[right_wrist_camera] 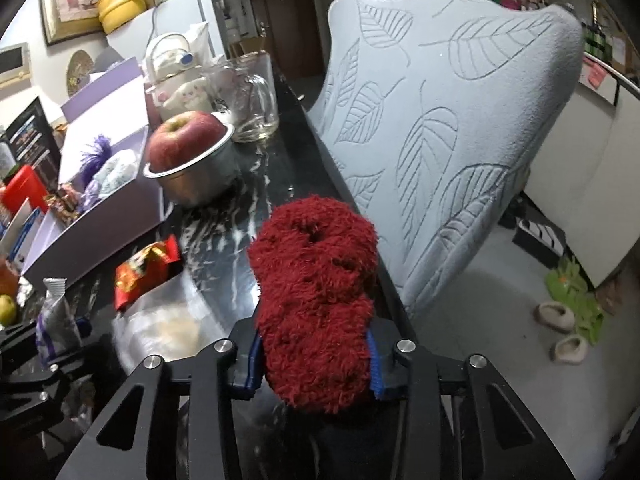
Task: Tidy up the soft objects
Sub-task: 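Grasp the red fuzzy sock with the right tool, then carry the silver bag with the left tool while the right tool carries the red sock toward the box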
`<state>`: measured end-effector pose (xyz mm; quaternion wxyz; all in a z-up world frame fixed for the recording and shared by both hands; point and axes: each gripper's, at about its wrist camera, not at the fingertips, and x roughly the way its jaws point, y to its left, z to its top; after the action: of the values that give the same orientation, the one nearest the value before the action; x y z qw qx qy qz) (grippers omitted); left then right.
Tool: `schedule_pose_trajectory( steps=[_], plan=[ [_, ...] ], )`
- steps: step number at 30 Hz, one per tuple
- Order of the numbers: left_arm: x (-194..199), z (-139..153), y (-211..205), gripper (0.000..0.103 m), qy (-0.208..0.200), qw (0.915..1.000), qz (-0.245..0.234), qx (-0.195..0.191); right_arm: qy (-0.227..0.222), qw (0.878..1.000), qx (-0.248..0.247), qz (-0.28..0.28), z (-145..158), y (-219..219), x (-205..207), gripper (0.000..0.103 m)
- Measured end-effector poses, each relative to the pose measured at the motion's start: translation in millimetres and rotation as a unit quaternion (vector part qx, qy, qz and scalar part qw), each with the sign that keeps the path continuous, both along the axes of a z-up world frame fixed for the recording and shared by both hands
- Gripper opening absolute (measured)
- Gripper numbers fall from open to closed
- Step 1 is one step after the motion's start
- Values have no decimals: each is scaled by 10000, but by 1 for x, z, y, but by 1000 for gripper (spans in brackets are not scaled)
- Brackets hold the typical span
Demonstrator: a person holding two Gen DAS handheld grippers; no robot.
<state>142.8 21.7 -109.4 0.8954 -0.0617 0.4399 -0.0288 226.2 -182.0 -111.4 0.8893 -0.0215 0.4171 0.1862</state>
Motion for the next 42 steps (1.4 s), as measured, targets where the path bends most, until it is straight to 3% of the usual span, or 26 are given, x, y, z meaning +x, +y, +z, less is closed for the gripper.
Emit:
schedule_pose_trajectory(
  steps=[14, 24, 30, 37, 42],
  plan=[
    [-48, 27, 0, 41, -301, 9995, 63, 24, -371, 9992, 69, -98, 33, -15, -71, 39],
    [-81, 34, 5, 41, -380, 9992, 127, 76, -245, 9994, 223, 82, 31, -10, -114, 39],
    [-94, 25, 12, 41, -280, 9993, 184, 154, -46, 9992, 265, 285, 19, 3, -129, 39],
    [-102, -5, 17, 41, 162, 9994, 270, 149, 10, 9990, 250, 379, 15, 12, -135, 39],
    [-107, -9, 8, 42, 68, 9983, 187, 546, 45, 9989, 250, 403, 12, 14, -136, 39]
  ],
)
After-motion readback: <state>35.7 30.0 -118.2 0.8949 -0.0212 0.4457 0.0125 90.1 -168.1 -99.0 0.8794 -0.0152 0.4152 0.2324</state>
